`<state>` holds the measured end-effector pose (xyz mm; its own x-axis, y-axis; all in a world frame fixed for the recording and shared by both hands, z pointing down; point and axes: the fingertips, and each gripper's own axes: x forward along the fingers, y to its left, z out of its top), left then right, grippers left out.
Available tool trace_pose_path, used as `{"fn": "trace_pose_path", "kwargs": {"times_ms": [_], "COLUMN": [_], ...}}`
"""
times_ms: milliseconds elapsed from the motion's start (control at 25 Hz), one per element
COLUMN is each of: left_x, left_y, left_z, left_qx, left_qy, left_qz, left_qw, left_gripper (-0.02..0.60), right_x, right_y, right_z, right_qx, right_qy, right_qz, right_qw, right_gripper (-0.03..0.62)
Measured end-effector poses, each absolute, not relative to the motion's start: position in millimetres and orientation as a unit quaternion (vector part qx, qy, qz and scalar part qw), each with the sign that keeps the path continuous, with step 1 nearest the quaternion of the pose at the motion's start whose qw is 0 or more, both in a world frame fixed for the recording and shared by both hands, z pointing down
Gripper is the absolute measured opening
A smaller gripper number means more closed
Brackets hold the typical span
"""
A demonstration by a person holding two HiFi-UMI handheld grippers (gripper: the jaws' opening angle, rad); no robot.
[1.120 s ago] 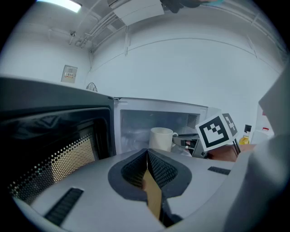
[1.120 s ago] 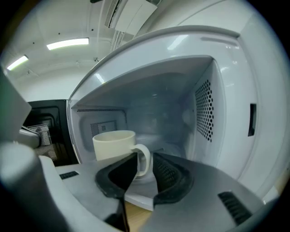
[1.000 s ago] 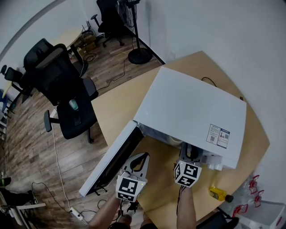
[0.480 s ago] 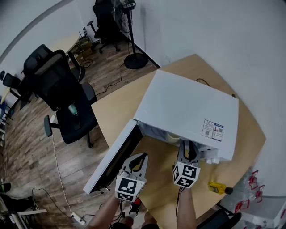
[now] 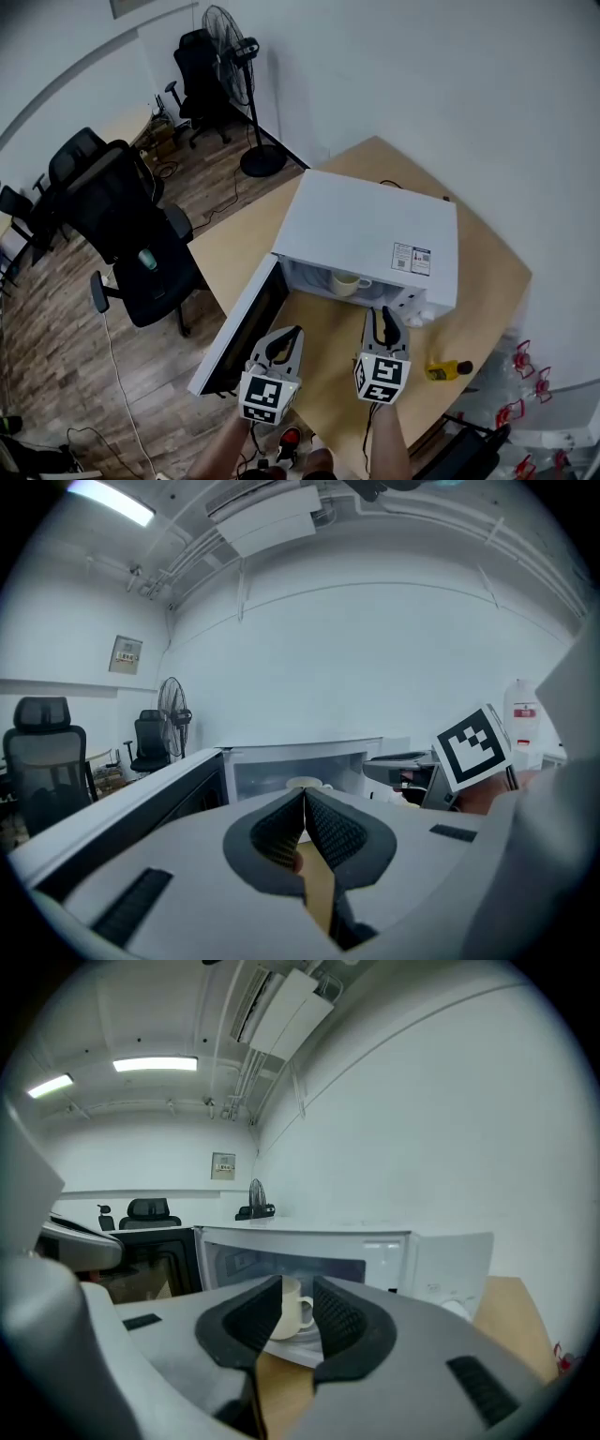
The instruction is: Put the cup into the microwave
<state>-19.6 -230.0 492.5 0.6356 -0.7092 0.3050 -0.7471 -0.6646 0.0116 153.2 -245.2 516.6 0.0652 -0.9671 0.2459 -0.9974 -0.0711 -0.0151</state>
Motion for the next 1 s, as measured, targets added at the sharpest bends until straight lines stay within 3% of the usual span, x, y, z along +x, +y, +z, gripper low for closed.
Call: {"fn": "trace_pose_path", "kwargs": {"times_ms": [520, 1000], "left_x": [-27, -56], "left_y": [-152, -73], "left_z": [424, 410], "left_qx": [0.927, 0.939], "left_qy": [-0.359, -0.328], "left_qz": [0.107, 0.098], "left_qw": [0.025, 0.021], "left_gripper": [0.023, 0.024], "right_x": [142, 99], "right_y": [-117, -7], "right_z": [434, 413], "right_qx": [0.749, 0.759], "right_qy": [-0.657, -0.648], "right_qz": [0.045, 0.025], "right_qw": [0.065, 0.062], "right_gripper": [0.063, 0.025]}}
